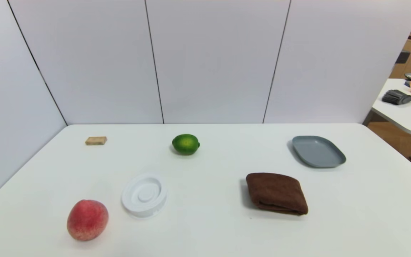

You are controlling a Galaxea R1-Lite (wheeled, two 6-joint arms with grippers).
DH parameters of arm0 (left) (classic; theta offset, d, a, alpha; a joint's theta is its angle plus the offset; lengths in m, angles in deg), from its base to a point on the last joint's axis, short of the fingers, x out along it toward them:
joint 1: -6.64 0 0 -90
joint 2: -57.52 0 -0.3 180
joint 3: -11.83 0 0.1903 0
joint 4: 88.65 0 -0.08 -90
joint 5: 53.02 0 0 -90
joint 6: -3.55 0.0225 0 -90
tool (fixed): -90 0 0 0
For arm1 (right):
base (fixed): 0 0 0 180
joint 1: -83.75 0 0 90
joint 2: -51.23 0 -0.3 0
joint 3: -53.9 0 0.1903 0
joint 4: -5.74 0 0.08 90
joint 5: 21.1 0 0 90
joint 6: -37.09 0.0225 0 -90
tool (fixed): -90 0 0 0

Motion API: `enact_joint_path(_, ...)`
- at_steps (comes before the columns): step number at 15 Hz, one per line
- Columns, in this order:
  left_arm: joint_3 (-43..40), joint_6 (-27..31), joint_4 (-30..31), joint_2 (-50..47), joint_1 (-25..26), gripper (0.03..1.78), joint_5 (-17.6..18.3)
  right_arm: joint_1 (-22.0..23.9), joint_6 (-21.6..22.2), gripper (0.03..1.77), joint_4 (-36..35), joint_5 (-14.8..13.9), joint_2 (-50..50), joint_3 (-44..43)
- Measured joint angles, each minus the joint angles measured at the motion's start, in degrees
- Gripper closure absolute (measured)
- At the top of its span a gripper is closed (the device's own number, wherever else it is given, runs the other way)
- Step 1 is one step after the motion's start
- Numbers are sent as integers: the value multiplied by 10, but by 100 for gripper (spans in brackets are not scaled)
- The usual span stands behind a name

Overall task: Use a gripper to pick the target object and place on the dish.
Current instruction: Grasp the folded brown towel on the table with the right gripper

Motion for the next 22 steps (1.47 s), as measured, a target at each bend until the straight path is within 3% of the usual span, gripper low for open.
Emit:
enact_joint_path(14, 0, 0, 0, 0, 0, 12, 0, -1, -4, 9, 1, 9, 40, -27)
enact_joint_path(18, 0, 0, 0, 0, 0, 12, 0, -20, -17, 9, 1, 52, 141, -105)
enact_joint_path(22, 0, 0, 0, 0, 0, 12, 0, -50, -61, 9, 5, 101, 303, -197)
